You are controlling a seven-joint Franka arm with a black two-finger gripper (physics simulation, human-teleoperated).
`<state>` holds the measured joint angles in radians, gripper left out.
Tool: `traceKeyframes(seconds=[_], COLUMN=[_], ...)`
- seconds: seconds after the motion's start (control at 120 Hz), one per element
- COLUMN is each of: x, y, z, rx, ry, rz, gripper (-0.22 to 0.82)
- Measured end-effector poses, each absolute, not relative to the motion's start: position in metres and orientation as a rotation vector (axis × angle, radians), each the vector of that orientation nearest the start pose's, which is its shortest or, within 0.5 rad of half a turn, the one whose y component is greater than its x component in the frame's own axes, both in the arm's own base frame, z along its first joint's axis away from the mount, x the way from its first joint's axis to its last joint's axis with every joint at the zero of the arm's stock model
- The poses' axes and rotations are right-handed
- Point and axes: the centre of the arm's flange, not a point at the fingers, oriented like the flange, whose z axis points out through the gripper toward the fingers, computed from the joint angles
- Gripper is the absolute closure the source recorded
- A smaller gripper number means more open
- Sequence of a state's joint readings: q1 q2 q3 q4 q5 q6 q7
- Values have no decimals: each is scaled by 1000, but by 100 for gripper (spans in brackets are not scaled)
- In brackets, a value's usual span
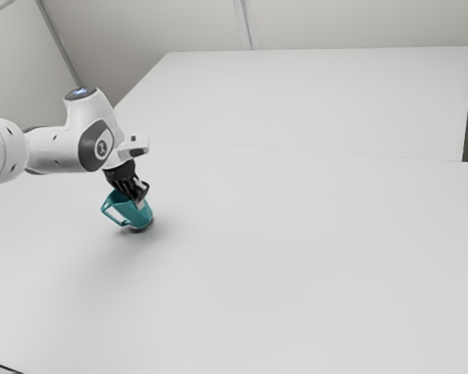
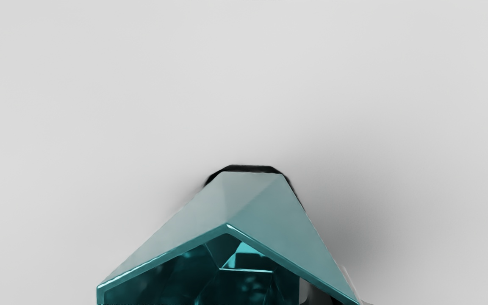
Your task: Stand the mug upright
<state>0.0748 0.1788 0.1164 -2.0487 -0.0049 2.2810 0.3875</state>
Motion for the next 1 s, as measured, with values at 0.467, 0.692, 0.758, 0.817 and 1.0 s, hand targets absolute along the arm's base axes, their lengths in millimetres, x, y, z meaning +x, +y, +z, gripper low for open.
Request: traceKeyframes(seconds=[0.467,0.692,0.758,0.817,1.0], x=[581,582,585,588,586], y=[98,99,98,93,71], z=[370,481,510,535,606], rx=[-3102,-3090,-3091,-3091,-3086], ry=[216,190,189,197,245], rz=[-115,-240,-242,-245,-246], gripper=[24,8,6,5,2])
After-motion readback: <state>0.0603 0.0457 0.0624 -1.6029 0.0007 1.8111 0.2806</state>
